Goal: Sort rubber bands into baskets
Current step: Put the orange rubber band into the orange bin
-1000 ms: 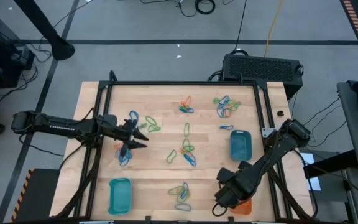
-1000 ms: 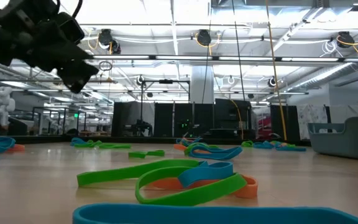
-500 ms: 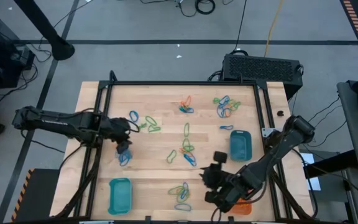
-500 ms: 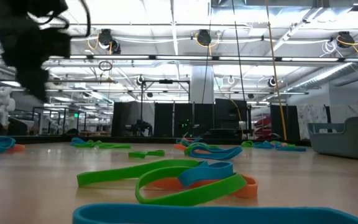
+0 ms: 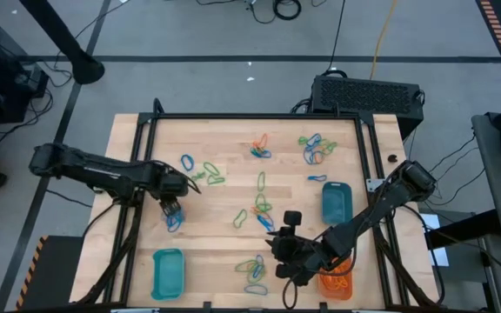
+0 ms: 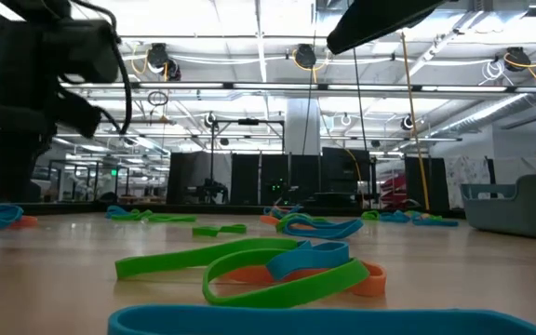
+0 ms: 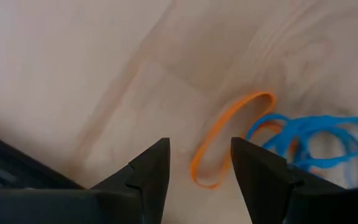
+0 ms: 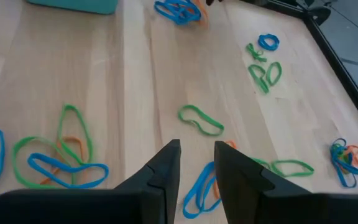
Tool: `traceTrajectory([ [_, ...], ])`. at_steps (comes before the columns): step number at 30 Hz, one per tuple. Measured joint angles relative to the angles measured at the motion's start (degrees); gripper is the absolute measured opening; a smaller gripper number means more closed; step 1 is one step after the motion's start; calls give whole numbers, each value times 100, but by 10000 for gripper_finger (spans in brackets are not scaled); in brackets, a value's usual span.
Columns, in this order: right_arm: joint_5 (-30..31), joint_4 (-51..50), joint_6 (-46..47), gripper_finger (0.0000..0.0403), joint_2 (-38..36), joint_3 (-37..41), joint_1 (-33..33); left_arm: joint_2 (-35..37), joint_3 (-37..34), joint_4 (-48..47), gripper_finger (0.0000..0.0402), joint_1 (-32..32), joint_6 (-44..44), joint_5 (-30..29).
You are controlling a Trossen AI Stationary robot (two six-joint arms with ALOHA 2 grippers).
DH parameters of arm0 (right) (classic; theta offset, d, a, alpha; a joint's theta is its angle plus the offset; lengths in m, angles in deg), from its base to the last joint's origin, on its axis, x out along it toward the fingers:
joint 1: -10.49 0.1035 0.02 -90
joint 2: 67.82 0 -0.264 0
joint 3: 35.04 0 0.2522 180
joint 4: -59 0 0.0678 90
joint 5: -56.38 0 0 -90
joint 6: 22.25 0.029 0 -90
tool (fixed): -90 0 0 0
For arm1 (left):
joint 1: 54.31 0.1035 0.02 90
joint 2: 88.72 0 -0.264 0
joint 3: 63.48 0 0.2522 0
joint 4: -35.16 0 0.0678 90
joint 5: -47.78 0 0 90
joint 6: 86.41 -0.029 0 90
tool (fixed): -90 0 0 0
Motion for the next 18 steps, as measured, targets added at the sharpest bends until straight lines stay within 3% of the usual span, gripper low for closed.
traceTrajectory([
  [5, -14, 189, -212, 90, 0, 4, -2, -490, 0, 242, 178, 0, -275, -40],
  [18, -14, 210, -151, 90, 0, 4, -2, -956, -39, 634, 176, 0, -519, 24],
])
